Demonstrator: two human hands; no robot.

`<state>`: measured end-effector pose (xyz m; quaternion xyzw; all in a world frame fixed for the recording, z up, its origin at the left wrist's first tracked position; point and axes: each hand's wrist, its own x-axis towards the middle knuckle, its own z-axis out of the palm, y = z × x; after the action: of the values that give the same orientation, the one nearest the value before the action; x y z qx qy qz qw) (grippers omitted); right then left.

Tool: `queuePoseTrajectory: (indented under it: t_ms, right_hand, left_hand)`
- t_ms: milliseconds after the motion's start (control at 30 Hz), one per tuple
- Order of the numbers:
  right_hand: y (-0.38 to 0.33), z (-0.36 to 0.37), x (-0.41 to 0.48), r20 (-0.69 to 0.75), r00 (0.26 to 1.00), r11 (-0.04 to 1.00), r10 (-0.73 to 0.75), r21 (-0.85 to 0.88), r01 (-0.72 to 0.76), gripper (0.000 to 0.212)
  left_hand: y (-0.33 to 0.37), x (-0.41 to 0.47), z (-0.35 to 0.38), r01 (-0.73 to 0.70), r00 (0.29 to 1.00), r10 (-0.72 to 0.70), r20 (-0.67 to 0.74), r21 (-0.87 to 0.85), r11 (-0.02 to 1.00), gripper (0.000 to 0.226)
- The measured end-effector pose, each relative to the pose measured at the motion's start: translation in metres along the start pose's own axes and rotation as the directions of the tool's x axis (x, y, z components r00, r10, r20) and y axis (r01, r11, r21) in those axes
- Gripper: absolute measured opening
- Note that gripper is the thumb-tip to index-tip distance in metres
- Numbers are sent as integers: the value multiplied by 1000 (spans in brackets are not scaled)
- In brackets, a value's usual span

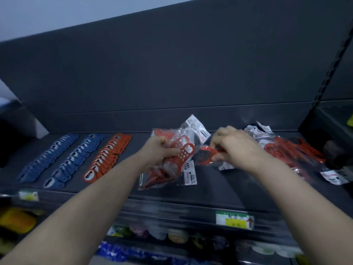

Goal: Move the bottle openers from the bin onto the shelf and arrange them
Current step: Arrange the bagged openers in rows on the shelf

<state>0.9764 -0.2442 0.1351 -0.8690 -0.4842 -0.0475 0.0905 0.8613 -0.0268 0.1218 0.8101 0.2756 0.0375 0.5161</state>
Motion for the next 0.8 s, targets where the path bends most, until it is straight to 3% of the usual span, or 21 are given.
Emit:
queuePoseTrajectory:
  t_ms: [100, 233, 367, 467, 567, 667, 733, 800]
  right_hand:
    - [-35, 10, 4, -1, 990, 990, -138, -28, 138, 28]
    - [-68, 20, 7, -11, 991, 983, -137, -129, 134, 27]
    - [-82, 27, -5, -142, 990, 995, -8, -96, -6, 22]
    - [-87, 32, -18, -117, 983, 978, 140, -137, -156, 25]
    - [-86, 40, -30, -188, 923, 936, 335, -47, -349, 35]
    - [-79, 47, -38, -253, 832, 855, 494, -31, -517, 37]
    - [-75, 49, -41, -214, 804, 808, 554, -94, -582, 29]
    - [-73, 53, -44, -141, 775, 774, 616, -74, -629, 28]
  left_hand:
    - [-8, -3, -12, -38, 995, 34, 90, 46, 998, 39]
    - [-16, -7, -21, -69, 988, 56, 141, 92, 993, 43]
    - [-33, -5, -30, -115, 993, 113, 37, 46, 992, 33]
    - [-43, 1, -43, -106, 992, 103, -76, -34, 994, 25]
    - [-50, 5, -56, -129, 978, 126, -165, -5, 992, 22]
    - [-51, -3, -63, -158, 986, 160, -44, 54, 986, 23]
    - [-53, -13, -63, -181, 976, 169, 139, 73, 981, 22]
    - [-58, -19, -57, -230, 942, 166, 291, 199, 953, 21]
